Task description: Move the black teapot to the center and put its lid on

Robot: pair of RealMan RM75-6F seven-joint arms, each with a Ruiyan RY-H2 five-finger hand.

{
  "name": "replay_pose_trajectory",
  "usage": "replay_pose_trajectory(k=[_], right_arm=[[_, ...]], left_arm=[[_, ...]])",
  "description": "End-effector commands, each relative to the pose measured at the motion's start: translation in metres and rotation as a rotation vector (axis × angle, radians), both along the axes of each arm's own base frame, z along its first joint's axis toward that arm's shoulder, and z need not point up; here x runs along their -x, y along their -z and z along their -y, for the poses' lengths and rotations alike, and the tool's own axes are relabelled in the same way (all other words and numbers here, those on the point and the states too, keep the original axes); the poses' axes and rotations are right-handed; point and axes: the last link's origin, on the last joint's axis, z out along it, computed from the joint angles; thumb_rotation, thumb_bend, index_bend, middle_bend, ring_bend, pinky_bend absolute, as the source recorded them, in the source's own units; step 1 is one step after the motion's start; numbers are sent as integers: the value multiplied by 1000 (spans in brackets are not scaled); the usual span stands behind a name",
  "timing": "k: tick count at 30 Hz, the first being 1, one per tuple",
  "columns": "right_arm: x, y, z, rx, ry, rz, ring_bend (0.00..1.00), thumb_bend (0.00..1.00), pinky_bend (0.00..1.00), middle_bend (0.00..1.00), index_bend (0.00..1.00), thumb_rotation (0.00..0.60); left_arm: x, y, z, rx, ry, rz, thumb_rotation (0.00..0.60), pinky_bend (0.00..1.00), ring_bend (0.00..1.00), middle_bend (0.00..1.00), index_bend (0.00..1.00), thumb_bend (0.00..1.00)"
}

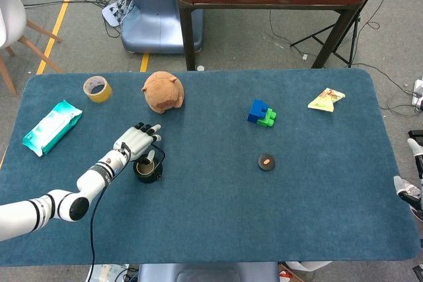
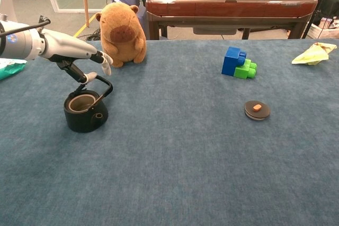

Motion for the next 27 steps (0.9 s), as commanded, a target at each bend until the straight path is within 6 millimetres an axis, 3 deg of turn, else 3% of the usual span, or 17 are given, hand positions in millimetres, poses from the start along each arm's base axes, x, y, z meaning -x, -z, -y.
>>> replay_pose_trajectory(k=[1, 10, 27], right_arm=[[1, 0, 0, 0, 4, 1, 137, 347, 146, 217, 110, 600], [3, -1, -1, 4, 9, 2, 137, 347, 146, 217, 110, 600], [6, -3, -5, 15, 20, 4, 137, 347, 146, 217, 111, 600]], left_arm=[[0, 2, -1, 3, -5, -4, 295, 32, 0, 0, 188, 507], [-1, 6, -4, 6, -16, 1, 312, 32, 0, 0, 216, 405], [1, 11, -5, 18, -18, 4, 315, 32, 0, 0, 351, 405]])
